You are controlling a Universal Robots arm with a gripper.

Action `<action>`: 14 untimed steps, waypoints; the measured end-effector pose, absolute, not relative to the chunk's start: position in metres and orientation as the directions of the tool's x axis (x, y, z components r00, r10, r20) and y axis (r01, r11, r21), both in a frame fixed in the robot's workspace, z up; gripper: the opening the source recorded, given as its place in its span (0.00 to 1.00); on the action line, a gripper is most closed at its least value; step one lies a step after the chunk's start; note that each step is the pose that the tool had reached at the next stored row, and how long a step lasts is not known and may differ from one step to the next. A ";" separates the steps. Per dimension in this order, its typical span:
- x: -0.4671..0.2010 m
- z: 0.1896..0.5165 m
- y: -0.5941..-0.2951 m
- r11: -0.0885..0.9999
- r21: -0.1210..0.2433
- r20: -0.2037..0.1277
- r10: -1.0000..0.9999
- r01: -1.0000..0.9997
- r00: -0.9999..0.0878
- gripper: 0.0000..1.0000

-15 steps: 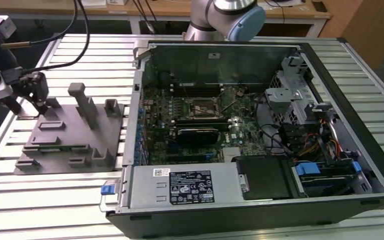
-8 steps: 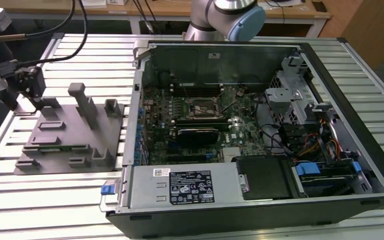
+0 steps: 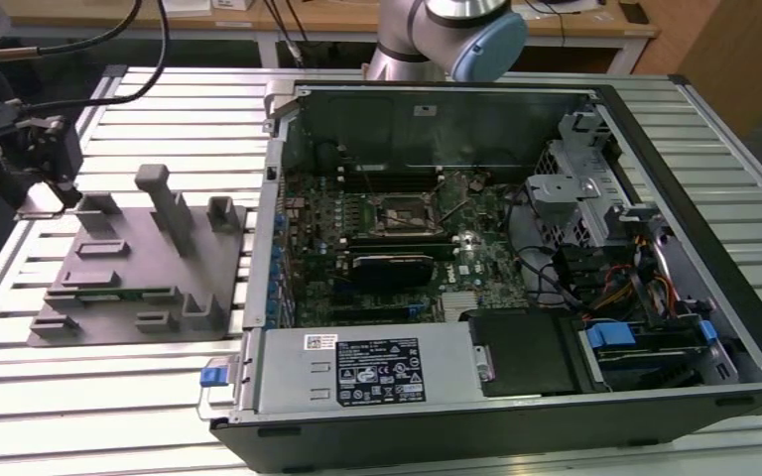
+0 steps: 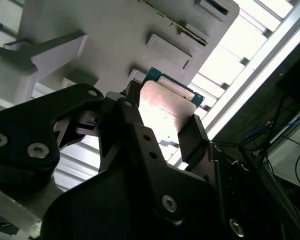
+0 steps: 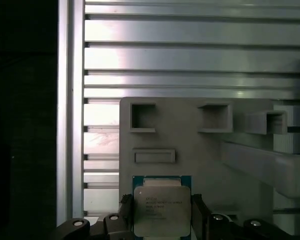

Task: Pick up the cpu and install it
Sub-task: 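Pick up the cpu and move it towards the insertion slot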

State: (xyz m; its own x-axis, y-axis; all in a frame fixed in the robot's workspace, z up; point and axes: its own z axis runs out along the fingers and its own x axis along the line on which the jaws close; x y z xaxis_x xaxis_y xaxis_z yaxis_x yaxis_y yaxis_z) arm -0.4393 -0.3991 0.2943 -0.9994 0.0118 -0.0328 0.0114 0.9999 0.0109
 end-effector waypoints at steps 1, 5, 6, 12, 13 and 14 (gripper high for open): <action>-0.439 0.297 -0.399 1.000 0.011 -0.033 0.012 0.011 -0.999 0.54; -0.439 0.305 -0.399 1.000 0.011 -0.034 0.012 0.011 -0.999 0.54; -0.439 0.308 -0.399 1.000 0.011 -0.035 0.012 0.011 -0.999 0.54; -0.439 0.322 -0.399 1.000 0.011 -0.036 0.012 0.011 -0.999 0.54; -0.439 0.324 -0.399 1.000 0.011 -0.037 0.012 0.011 -0.999 0.54; -0.439 0.327 -0.399 1.000 0.011 -0.037 0.012 0.011 -0.999 0.54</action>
State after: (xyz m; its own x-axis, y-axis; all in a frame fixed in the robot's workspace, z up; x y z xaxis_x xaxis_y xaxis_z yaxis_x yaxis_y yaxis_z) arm -0.4393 -0.3991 0.3268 -0.9993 0.0118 -0.0368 0.0114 0.9999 0.0110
